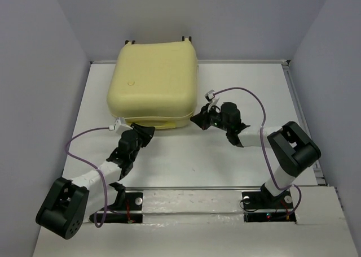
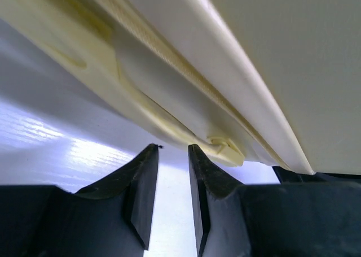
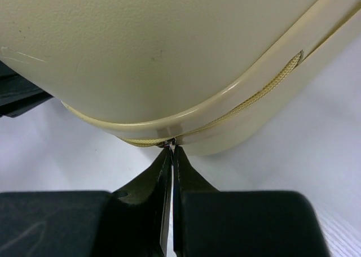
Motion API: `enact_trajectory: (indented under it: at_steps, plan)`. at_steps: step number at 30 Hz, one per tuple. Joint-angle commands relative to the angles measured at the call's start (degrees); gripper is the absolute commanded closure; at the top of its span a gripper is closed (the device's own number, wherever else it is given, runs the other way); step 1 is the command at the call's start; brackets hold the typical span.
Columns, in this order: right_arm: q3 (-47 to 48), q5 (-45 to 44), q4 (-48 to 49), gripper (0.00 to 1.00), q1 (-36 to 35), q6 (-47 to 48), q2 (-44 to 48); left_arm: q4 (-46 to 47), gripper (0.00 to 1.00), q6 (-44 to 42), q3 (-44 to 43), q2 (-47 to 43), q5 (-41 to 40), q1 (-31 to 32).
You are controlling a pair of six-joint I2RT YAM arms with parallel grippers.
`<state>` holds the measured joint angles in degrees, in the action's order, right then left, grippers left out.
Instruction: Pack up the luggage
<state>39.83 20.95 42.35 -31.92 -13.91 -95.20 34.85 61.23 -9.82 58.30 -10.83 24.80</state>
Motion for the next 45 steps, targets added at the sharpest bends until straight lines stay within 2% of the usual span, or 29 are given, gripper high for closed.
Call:
enact_trajectory:
  at_steps: [1,14,18,19,22,23,24,25,26,28,30,34,37,38,41,45]
  plan:
    - [-0.5,-9.6,-0.4,0.93,4.2,2.2,2.8,3.5,0.94,-4.0,0.2,-2.3,-1.7,0.1]
    - [0.9,-5.7,-8.5,0.93,4.8,2.5,3.3,3.6,0.94,-5.4,-1.1,-1.2,0.3,0.1]
    - [-1.2,-6.6,-10.8,0.93,4.8,1.8,7.0,2.7,0.94,-10.6,-3.7,-3.4,0.8,4.3]
    - [-2.3,-6.6,-11.3,0.93,4.8,1.1,8.9,0.9,0.94,-13.1,-6.5,-2.8,0.7,6.9]
    - [-4.2,-7.4,-12.3,0.93,4.8,-0.8,12.2,-3.5,0.94,-14.3,-11.0,1.0,0.7,8.8]
    - [-5.3,-7.7,-13.5,0.93,4.8,-1.1,14.1,-5.1,0.85,-13.8,-12.0,1.8,0.6,8.8]
    - [-5.6,-8.1,-14.5,0.93,4.8,-1.6,15.9,-6.2,0.67,-13.5,-12.1,2.9,0.0,8.8]
    - [-6.0,-8.1,-15.2,0.93,4.8,-2.1,15.9,-6.2,0.66,-13.0,-12.1,3.3,-0.3,8.8]
    - [-6.9,-7.2,-15.9,0.93,4.8,-2.5,17.3,-6.4,0.51,-12.4,-11.3,3.5,-0.6,8.7]
    - [-7.9,-5.8,-15.2,0.93,4.2,-3.2,17.9,-6.1,0.36,-11.1,-10.6,4.9,-0.5,8.7]
    - [-8.4,-5.7,-14.4,0.93,4.2,-1.7,17.5,-5.7,0.30,-10.4,-10.7,6.6,0.0,8.7]
    - [-3.9,-3.6,-16.8,0.92,4.2,2.3,14.9,-5.5,0.27,-9.1,-11.8,8.4,0.9,8.4]
    - [0.9,-3.5,-20.5,0.80,4.2,5.3,10.7,-5.5,0.27,-8.2,-11.9,9.1,1.2,7.9]
    - [1.6,-4.1,-21.4,0.70,4.2,5.7,9.9,-5.5,0.29,-7.9,-11.5,9.0,1.3,7.8]
    - [2.4,-4.2,-21.4,0.53,4.2,7.1,8.3,-5.5,0.36,-6.5,-8.6,6.7,0.9,7.8]
    - [3.7,-4.8,-21.3,0.51,4.2,8.9,6.7,-6.0,0.36,-6.7,-5.5,2.7,1.1,7.8]
